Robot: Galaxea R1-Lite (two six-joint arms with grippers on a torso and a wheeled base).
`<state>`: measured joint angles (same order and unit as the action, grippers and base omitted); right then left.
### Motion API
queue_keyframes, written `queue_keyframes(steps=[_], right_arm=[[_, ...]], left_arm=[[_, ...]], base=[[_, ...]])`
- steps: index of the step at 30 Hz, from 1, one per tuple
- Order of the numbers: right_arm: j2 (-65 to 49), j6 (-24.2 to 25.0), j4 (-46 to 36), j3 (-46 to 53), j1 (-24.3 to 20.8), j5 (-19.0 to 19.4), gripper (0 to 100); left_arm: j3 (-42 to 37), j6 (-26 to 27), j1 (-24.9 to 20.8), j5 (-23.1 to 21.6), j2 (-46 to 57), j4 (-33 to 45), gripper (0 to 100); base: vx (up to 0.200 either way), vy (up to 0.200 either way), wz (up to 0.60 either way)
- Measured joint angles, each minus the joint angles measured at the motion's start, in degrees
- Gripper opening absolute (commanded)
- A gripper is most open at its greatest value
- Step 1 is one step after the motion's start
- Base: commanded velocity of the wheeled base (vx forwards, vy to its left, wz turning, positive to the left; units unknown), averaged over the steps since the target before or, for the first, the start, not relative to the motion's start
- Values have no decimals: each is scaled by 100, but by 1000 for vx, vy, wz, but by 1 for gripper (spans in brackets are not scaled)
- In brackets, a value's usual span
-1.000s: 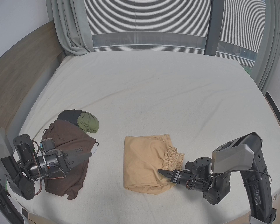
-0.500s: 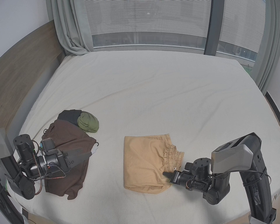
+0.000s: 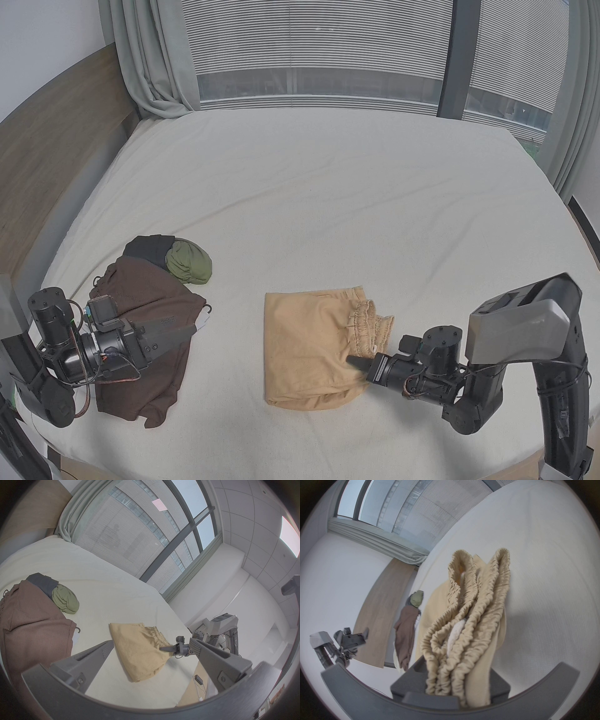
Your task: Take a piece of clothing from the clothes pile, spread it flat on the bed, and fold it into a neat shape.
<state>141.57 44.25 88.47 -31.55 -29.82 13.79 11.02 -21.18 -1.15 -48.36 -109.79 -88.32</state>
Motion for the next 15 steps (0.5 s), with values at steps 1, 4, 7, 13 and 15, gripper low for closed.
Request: queue_keyframes(steps=[1, 4, 7, 13, 15], right_arm=[[-118, 17, -1, 22, -9, 17, 0], [-393, 41, -6, 51, -30, 41, 0], [-642, 48, -12, 52, -46, 57, 0], [-1025, 48, -17, 10, -110, 66, 0], [-1128, 48, -20, -1, -144, 66, 0]], left_arm=[[0, 0, 2, 0, 1, 2, 100], [6, -4, 16, -5, 6, 0, 100], [9, -1, 40, -11, 15, 0, 100], [9, 0, 51, -16, 28, 0, 100], [9, 0, 51, -17, 33, 2, 100]], base=[[0, 0, 0], [0, 0, 0], [0, 0, 0], [0, 0, 0], [0, 0, 0]])
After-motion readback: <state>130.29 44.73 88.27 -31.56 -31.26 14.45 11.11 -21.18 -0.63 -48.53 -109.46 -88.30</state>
